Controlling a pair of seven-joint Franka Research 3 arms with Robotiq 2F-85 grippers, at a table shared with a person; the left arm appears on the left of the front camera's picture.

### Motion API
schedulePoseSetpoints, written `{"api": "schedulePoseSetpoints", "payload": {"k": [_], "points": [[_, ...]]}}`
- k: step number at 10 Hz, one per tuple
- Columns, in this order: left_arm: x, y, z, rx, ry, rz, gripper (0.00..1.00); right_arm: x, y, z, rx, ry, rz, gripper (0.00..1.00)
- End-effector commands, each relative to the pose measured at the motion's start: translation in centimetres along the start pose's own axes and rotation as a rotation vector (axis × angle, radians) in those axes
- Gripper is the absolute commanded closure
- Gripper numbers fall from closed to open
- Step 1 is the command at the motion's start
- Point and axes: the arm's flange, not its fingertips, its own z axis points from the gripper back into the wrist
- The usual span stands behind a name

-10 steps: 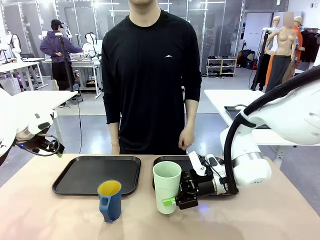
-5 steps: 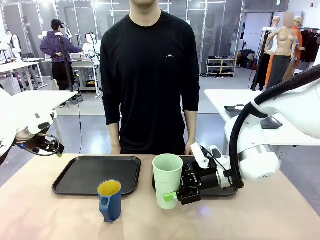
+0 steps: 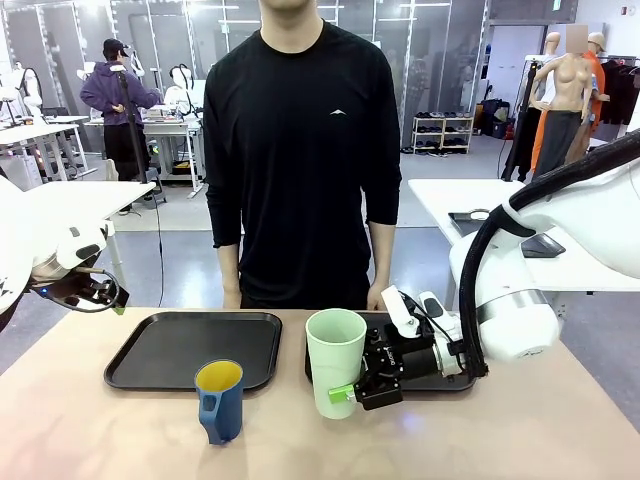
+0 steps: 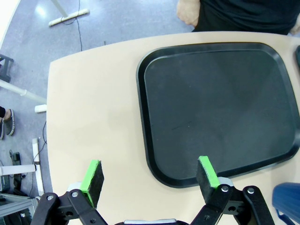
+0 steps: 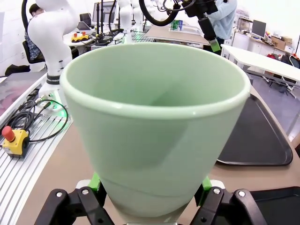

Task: Sort and store the cups by type.
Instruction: Place the picked Reusable plastic cup into the Flat Tray indicated by the person.

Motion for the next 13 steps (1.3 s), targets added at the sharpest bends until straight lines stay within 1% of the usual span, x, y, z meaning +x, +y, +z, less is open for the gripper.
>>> {"api": "schedulePoseSetpoints", "payload": {"k": [1, 13], "points": [[0.06, -0.03, 0.03, 0.001, -0.002, 0.0, 0.0, 0.19, 0.0, -0.13, 0.002, -0.011, 0.0, 0.46], [0.06, -0.03, 0.03, 0.001, -0.002, 0.0, 0.0, 0.19, 0.0, -0.13, 0.002, -0.011, 0.0, 0.46]]}}
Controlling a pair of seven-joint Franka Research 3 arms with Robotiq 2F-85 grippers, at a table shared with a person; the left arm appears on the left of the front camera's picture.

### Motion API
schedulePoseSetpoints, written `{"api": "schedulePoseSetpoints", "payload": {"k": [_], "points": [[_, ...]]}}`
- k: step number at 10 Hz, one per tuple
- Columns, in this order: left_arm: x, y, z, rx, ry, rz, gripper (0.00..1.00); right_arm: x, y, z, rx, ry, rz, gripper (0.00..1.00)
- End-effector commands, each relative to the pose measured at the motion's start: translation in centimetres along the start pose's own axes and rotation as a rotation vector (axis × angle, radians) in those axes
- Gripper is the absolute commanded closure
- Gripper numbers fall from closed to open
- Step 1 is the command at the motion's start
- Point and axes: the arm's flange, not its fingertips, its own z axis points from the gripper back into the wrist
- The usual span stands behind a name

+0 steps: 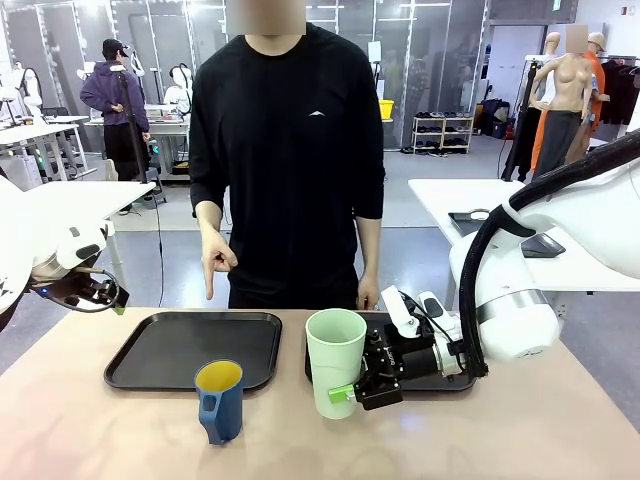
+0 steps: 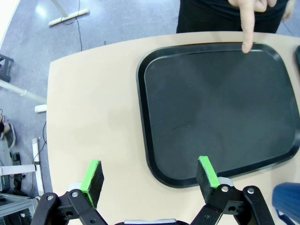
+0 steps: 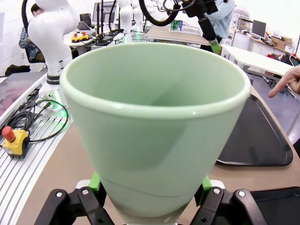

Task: Sort and store the cups by type.
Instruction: Place the picked Reusable plastic cup into the Flat Tray indicated by the person.

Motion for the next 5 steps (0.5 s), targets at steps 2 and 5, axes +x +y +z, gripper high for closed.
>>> {"api": "schedulePoseSetpoints", "payload": {"k": [2, 5], "points": [[0.1, 0.0, 0.0, 0.001, -0.002, 0.0, 0.0, 0.2, 0.0, -0.1, 0.002, -0.011, 0.0, 0.46], [0.1, 0.0, 0.0, 0.001, -0.002, 0.0, 0.0, 0.6, -1.2, -0.4, -0.05, 0.023, 0.02, 0.17]]}}
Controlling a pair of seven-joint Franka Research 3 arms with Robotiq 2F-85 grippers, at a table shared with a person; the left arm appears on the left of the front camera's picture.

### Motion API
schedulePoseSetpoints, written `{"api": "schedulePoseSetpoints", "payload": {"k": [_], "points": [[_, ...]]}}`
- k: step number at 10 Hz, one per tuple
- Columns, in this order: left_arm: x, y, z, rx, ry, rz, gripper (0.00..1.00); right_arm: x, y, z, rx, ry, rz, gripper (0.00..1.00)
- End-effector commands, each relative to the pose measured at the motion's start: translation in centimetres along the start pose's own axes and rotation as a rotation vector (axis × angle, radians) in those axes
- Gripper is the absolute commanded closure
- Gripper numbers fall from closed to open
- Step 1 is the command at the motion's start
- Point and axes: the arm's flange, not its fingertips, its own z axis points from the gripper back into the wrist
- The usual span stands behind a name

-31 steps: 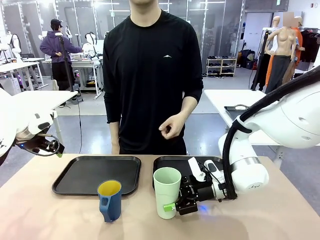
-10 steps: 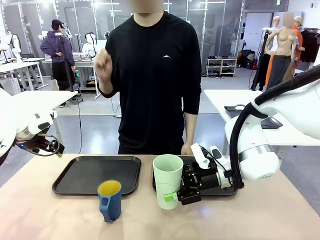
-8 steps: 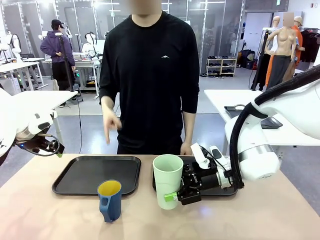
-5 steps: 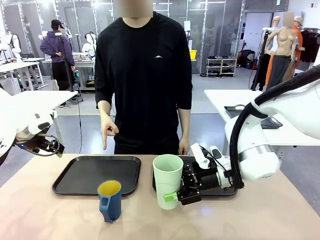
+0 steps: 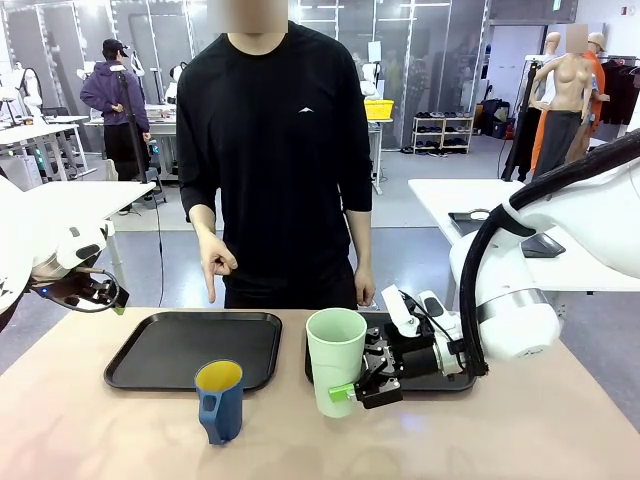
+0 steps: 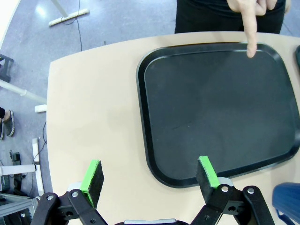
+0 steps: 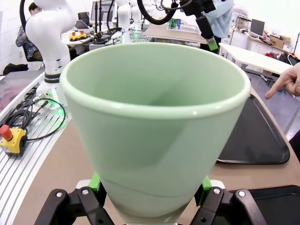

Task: Sort and store the cups by type.
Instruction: Place the picked Reusable plastic cup into the Flat Tray indicated by the person.

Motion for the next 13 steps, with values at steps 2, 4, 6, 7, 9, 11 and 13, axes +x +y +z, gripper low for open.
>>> {"api": "schedulePoseSetpoints", "payload": {"k": [2, 4, 6, 7, 9, 11, 13], "points": [[0.1, 0.0, 0.0, 0.001, -0.002, 0.0, 0.0, 1.8, -2.6, -2.0, -0.031, 0.023, 0.02, 0.17], [0.1, 0.0, 0.0, 0.001, -0.002, 0.0, 0.0, 2.6, -5.1, -3.9, -0.028, 0.044, 0.006, 0.17], [0.1, 0.0, 0.0, 0.001, -0.002, 0.0, 0.0, 3.4, -7.1, -6.6, -0.027, 0.043, -0.003, 0.17], [0.1, 0.0, 0.0, 0.001, -0.002, 0.0, 0.0, 3.6, -8.3, -8.2, -0.024, 0.034, 0.001, 0.17], [0.1, 0.0, 0.0, 0.001, -0.002, 0.0, 0.0, 3.8, -9.9, -10.8, -0.026, 0.014, -0.005, 0.17], [0.1, 0.0, 0.0, 0.001, -0.002, 0.0, 0.0, 3.8, -11.7, -13.0, -0.05, -0.01, 0.012, 0.17], [0.1, 0.0, 0.0, 0.001, -0.002, 0.0, 0.0, 3.9, -13.2, -15.1, -0.07, -0.02, 0.033, 0.17]]}}
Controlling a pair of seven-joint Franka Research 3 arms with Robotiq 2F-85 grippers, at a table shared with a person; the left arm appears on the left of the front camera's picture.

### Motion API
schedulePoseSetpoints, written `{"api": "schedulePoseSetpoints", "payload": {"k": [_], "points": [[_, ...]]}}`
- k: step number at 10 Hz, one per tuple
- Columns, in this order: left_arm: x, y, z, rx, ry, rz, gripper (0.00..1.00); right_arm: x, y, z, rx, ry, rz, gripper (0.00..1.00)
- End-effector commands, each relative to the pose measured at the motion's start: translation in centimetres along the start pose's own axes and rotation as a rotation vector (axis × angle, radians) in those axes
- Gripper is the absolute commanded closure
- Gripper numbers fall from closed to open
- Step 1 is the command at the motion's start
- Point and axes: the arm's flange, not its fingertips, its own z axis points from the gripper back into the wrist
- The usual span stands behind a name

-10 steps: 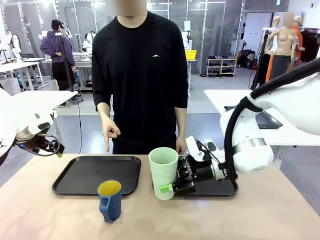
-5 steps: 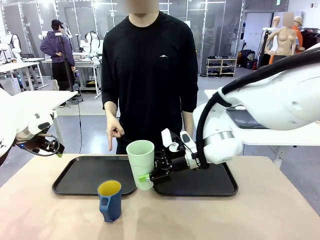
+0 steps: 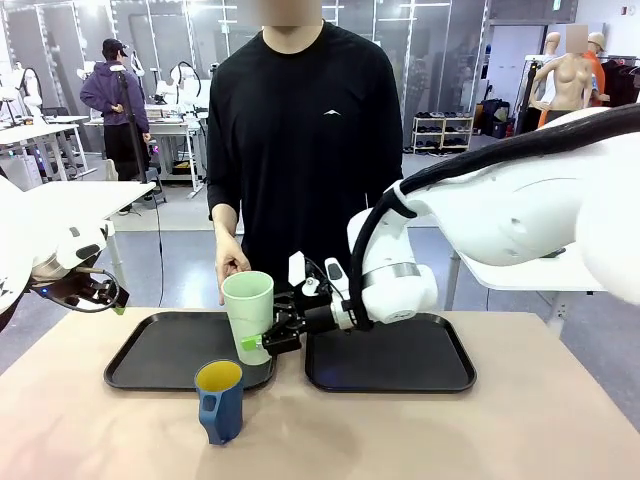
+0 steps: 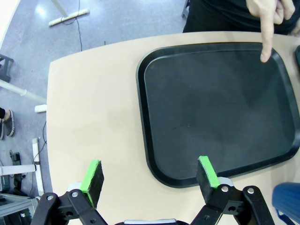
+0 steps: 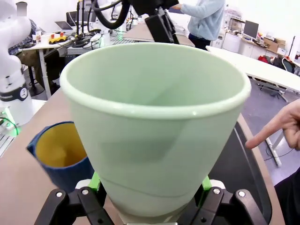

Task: Sort and store the cups by type.
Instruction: Place the picked Reusable plastic cup into the Flat Tray indicated by the person.

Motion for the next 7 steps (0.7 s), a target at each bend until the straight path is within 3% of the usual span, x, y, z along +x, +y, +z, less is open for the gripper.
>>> {"api": "schedulePoseSetpoints", "payload": {"k": [1, 7], "points": [[0.1, 0.0, 0.0, 0.001, -0.002, 0.0, 0.0, 0.0, -1.7, -2.5, -0.039, -0.023, 0.018, 0.17], [0.1, 0.0, 0.0, 0.001, -0.002, 0.0, 0.0, -1.1, -4.6, -8.0, -0.092, -0.14, 0.0, 0.17]]}}
